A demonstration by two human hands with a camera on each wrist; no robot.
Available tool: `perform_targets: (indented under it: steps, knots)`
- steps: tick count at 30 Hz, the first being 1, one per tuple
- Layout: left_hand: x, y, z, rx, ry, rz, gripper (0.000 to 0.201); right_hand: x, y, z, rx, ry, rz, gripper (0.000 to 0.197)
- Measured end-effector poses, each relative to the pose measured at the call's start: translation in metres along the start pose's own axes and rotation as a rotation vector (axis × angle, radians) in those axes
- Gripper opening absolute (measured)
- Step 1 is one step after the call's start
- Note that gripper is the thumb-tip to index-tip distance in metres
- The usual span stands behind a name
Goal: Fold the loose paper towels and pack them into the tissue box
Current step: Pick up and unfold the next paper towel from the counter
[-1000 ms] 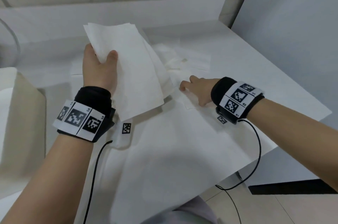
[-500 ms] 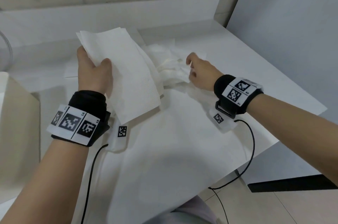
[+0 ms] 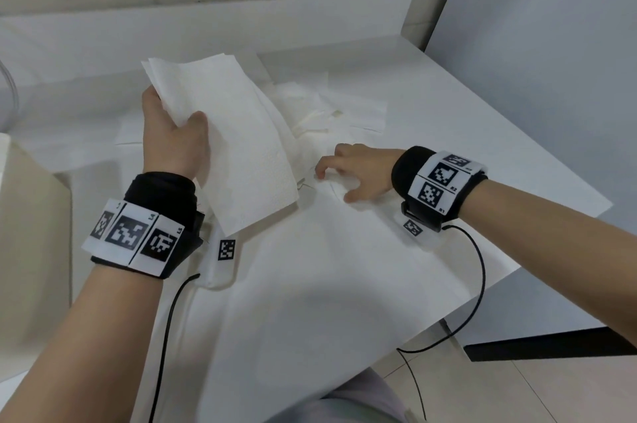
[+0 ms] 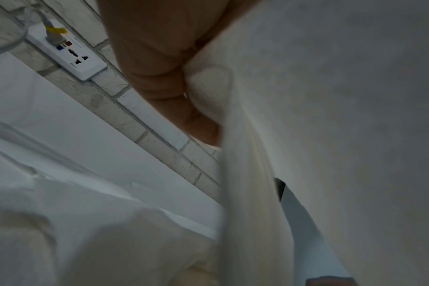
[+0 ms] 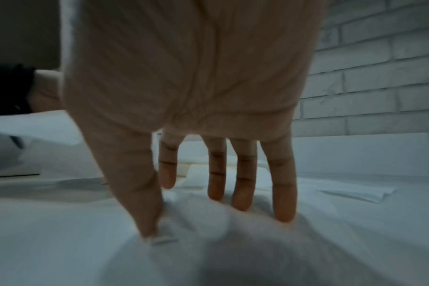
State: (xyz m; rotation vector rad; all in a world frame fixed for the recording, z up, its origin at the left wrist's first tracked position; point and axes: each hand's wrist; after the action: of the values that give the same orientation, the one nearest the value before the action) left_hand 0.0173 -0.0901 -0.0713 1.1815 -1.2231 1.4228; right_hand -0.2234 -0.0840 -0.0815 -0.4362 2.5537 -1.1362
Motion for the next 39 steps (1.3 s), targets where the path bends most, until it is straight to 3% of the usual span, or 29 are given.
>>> perform_targets:
  steps: [6,9,12,13,16,18,21,22,26,30,34,39]
  knots:
    - [0.000,0.001,-0.001,-0.018,-0.010,0.023,0.047,0.000,0.001,-0.004,-0.034,0.094,-0.150,0.046]
    - [0.000,0.001,-0.001,-0.029,-0.006,0.030,0.046,0.004,-0.001,-0.008,0.041,0.080,-0.111,0.027]
    - [-0.001,0.002,0.000,-0.036,0.006,0.033,0.042,0.008,-0.008,-0.012,0.164,0.102,-0.026,0.019]
    - [-0.001,0.002,-0.001,-0.034,0.016,0.038,0.041,0.010,-0.011,-0.012,0.228,0.107,-0.006,0.014]
    - [-0.001,0.000,0.001,0.001,0.042,0.033,0.036,0.009,-0.027,-0.021,0.488,0.134,0.077,0.033]
    - [-0.001,-0.004,0.004,0.032,0.075,0.024,0.031,0.004,-0.040,-0.032,0.738,0.095,0.184,0.040]
    - [0.001,-0.008,0.006,0.068,0.124,0.025,0.017,-0.002,-0.064,-0.050,0.967,-0.014,0.297,0.023]
    - [0.003,-0.010,0.006,0.075,0.144,0.018,0.012,-0.004,-0.073,-0.057,0.957,-0.068,0.308,0.018]
    - [0.013,-0.012,0.006,0.090,0.217,0.024,0.024,-0.025,-0.101,-0.082,0.769,-0.350,0.416,0.015]
    - [0.023,-0.005,-0.002,0.000,0.261,-0.019,0.022,-0.048,-0.115,-0.080,0.703,-0.557,0.507,0.008]
    - [0.034,0.002,-0.015,-0.133,0.281,-0.052,0.012,-0.070,-0.125,-0.062,0.721,-0.470,0.296,0.016]
    - [0.041,-0.002,-0.030,-0.198,0.247,-0.185,0.021,-0.092,-0.131,-0.039,0.644,-0.338,0.241,0.018]
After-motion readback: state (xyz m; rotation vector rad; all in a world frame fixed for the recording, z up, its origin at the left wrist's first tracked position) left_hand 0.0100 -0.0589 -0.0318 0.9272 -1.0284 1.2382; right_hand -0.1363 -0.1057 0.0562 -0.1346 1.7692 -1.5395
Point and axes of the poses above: each hand's wrist, its own z-axis towards the middle knuckle, its own y-axis out of the palm, x = y × z, and after that the axes turned 12 degrees about -x, right-handed
